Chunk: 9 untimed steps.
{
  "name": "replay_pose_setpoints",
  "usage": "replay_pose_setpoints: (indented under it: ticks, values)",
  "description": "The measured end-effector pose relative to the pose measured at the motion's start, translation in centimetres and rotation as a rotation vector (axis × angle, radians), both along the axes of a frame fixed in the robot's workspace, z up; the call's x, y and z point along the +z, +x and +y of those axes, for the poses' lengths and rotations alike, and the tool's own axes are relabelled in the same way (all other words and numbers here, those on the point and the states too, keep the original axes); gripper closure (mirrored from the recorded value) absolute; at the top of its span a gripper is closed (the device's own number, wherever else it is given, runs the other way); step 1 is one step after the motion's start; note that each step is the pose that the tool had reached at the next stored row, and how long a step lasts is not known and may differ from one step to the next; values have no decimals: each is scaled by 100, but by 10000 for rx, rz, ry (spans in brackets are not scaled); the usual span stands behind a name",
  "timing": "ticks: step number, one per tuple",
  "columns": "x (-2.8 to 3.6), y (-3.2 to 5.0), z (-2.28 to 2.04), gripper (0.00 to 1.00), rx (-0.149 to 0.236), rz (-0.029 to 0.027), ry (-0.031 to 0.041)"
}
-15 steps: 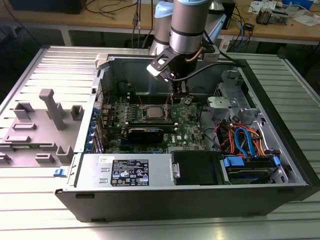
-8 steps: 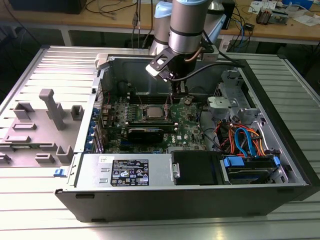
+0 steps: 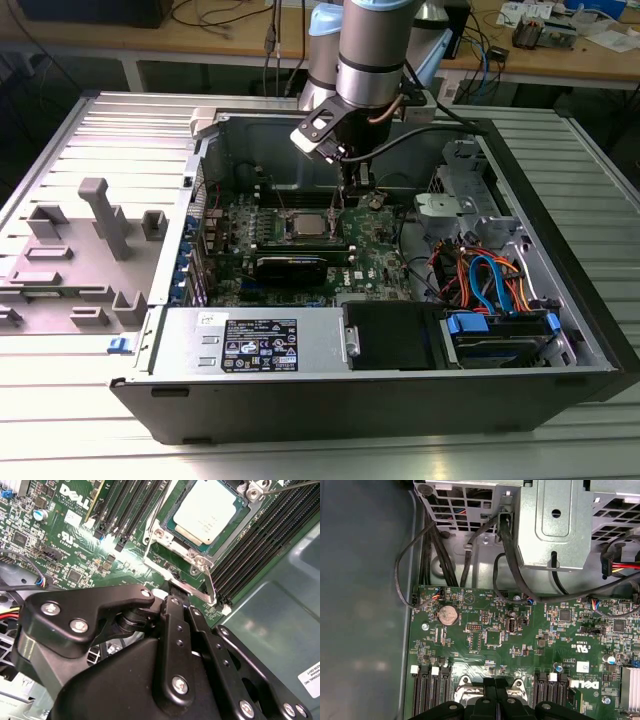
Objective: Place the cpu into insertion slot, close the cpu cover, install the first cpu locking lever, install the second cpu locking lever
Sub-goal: 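Close the cpu cover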
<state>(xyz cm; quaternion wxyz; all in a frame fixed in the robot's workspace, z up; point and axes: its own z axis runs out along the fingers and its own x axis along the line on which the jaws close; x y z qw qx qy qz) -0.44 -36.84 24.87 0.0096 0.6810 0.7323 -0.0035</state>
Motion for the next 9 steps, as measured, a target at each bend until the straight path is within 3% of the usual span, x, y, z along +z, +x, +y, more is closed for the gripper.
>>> replay_pose_setpoints:
  ticks: [9]
  values:
    - [-1, -24, 0, 89, 1, 0, -1]
